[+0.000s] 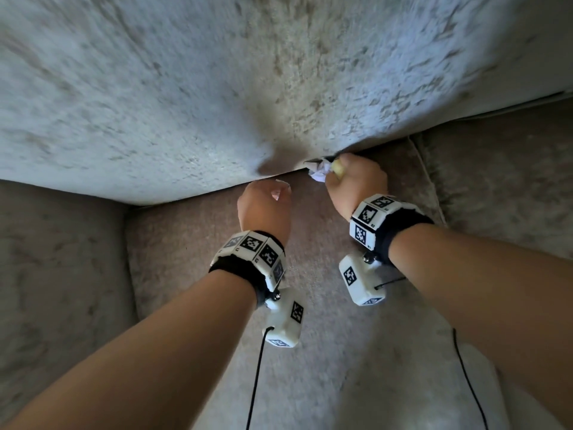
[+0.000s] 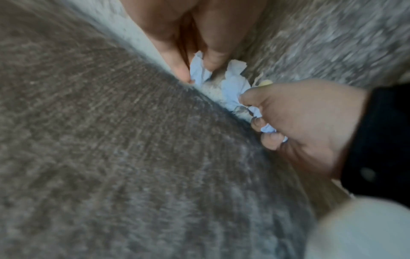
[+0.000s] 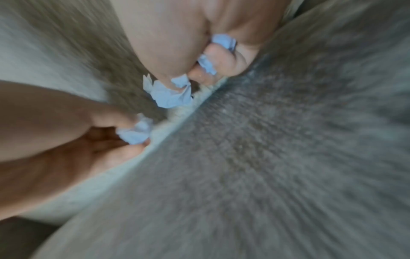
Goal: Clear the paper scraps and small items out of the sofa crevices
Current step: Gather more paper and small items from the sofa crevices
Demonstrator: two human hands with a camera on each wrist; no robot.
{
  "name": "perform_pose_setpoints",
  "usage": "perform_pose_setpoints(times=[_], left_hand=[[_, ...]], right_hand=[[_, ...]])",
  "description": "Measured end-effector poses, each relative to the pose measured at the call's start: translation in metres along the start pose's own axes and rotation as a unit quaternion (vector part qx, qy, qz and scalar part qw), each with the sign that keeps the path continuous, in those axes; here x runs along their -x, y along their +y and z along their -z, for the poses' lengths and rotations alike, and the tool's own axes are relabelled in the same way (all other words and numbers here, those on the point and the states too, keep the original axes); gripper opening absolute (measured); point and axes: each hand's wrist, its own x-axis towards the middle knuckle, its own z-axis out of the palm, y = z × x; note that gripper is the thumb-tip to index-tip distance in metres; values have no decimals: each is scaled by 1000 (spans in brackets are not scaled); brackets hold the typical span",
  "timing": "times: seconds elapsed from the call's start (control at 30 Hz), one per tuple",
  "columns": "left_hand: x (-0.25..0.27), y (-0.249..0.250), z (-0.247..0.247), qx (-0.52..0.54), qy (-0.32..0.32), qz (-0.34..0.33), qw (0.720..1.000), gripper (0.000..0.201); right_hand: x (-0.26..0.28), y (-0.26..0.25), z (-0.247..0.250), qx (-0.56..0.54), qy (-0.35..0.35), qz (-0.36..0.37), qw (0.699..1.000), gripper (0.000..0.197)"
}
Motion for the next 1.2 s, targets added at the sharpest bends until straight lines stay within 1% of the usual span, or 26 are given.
perform_pose_setpoints(times=[0.07,0.2,0.3,0.37,0.4,0.47,0.5,0.57,0.63,0.7,0.77,0.87,0.93,1.0,1.03,1.07,1.1,1.17,1.2], left_hand=[[7,9,1,25,-14,8,1000,15],[26,32,0,106,-69,36,991,14],[50,56,5,226,-84,60,969,18],[69,71,4,268,-84,68,957,20],[77,77,2,276,-86,71,955,28],[92,84,-6,266,-102,70,956,50],[99,90,-8,253,-110,72,958,54],[111,99,-18,249,-115,84,958,48],[126,117,-31,217,-117,91,965,36],[143,139,-47,232,-114,116,959,28],[162,159,-68,248,-114,140,952,28],[192,186,-101,246,-114,128,954,26],[211,202,-121,259,-113,144,949,22],[229,218,-140,279,-122,166,938,23],[239,230,-147,294,-134,176,930,28],[247,243,-154,327,-146,188,915,34],[254,253,-160,370,-154,200,894,35],[267,271,-167,422,-162,202,869,31],[269,276,-174,454,-184,209,846,29]], right_hand=[[15,0,5,-41,-2,12,999,18],[45,-1,20,-148,0,36,988,13],[62,1,40,-177,2,42,983,13],[74,6,55,-178,-2,57,982,14],[81,9,63,-172,-6,62,983,13],[94,20,77,-168,-22,68,983,12],[101,27,85,-176,-31,77,981,13],[112,46,100,-182,-35,98,978,19],[121,73,116,-170,-16,114,979,27],[127,101,133,-172,9,131,976,28],[132,128,150,-185,26,148,971,25],[136,172,176,-201,43,169,964,26],[138,200,197,-204,42,173,963,27],[140,224,220,-196,29,185,963,26],[142,233,232,-192,26,195,961,25],[142,239,244,-187,23,206,960,25],[142,244,253,-182,23,213,960,25],[142,254,265,-184,43,224,956,23],[141,259,269,-189,60,231,952,21]])
